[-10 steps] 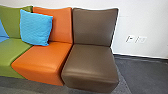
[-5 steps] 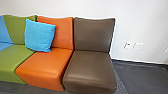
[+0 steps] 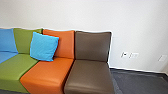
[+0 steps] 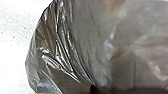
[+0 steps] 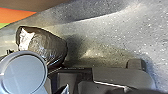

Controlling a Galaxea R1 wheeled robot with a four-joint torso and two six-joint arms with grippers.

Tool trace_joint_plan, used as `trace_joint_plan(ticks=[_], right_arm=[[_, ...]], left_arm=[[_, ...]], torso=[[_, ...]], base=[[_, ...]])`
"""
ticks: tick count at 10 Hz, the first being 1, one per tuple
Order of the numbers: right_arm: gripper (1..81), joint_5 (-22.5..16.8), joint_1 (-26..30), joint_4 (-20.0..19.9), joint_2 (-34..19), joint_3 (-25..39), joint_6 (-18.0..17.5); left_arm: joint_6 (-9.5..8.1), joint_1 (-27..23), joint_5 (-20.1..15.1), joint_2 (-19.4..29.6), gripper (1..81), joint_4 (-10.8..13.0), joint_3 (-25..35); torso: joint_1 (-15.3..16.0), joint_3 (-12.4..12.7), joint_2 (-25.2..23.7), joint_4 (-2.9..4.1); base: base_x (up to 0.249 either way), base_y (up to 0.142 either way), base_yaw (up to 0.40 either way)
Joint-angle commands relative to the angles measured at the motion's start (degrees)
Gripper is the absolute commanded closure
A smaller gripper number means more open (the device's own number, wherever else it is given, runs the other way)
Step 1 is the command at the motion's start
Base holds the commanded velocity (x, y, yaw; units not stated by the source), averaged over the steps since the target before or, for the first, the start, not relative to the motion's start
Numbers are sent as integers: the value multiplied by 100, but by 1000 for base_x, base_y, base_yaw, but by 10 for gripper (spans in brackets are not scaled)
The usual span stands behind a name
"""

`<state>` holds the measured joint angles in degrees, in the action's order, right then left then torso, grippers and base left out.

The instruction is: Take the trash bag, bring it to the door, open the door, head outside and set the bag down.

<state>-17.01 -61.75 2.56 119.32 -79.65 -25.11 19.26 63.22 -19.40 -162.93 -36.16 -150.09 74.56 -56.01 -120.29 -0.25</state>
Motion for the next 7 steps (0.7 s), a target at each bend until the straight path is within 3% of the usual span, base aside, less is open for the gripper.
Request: trace_joint_plan(ticks=[1,5,7], right_arm=[[10,206,-159,-71,216,-259,32],[10,610,-791,7,841,-910,103],[10,663,-932,87,938,-954,103]], left_arm=[[112,-165,-206,84,811,-14,-3],[420,380,234,93,811,-5,-29],[464,607,286,76,811,-5,-91]], torso=[[-363,-11,564,0],[-820,160,1263,0],[-1082,162,1672,0]], base=[[0,0,0],[0,0,0],[0,0,0]])
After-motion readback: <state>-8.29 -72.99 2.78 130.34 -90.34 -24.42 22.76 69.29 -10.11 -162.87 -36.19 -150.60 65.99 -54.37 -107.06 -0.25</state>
